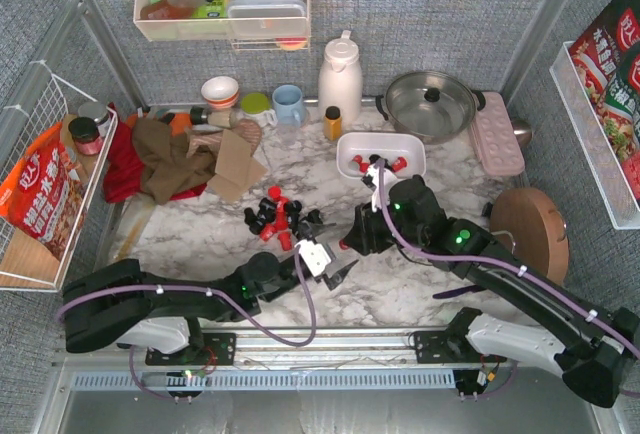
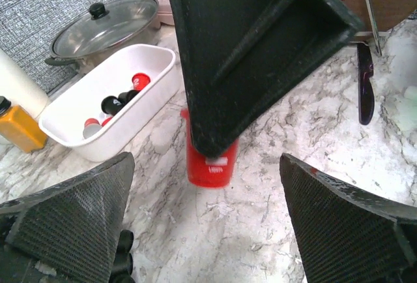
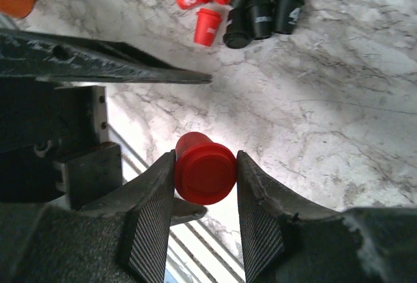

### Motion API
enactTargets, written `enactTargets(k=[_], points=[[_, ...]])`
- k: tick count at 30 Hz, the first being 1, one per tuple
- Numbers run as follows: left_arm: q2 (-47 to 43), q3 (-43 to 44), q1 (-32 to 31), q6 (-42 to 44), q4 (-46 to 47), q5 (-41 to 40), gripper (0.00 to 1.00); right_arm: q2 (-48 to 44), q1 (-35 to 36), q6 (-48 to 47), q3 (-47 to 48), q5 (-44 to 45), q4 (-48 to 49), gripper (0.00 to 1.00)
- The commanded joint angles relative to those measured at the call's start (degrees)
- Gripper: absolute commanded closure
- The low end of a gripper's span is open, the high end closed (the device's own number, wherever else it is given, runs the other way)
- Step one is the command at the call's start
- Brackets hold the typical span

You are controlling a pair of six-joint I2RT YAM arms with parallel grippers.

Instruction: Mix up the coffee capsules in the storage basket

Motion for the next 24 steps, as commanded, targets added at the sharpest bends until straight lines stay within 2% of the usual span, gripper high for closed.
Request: enactTargets(k=[1, 6, 13, 19, 24], points=[[-1.9, -1.6, -0.2, -2.4, 2.4, -2.8, 0.01, -0.3, 0.1, -1.0, 0.1, 5.5, 0.7, 0.73], [-7.0, -4.0, -0.3, -11.1, -2.8, -16.2, 0.01, 0.0, 0.1, -3.7, 0.2, 12.9, -0.4, 0.72], [-13.5, -2.7, -0.3, -26.6, -26.6, -39.5, 0.01, 1.1, 0.1, -8.2, -0.1, 28.1, 2.2, 0.71], [-15.5, -2.5, -0.3, -47.7, -44.9, -54.1, 0.01, 4.0, -0.4, -11.3, -3.8, 39.5, 15.3, 0.7], [-19.4, -3.7, -0.3, -62.3, -57.5, -57.5, 0.01, 6.6, -2.8, -16.0, -7.6, 48.3, 27.2, 0.69]])
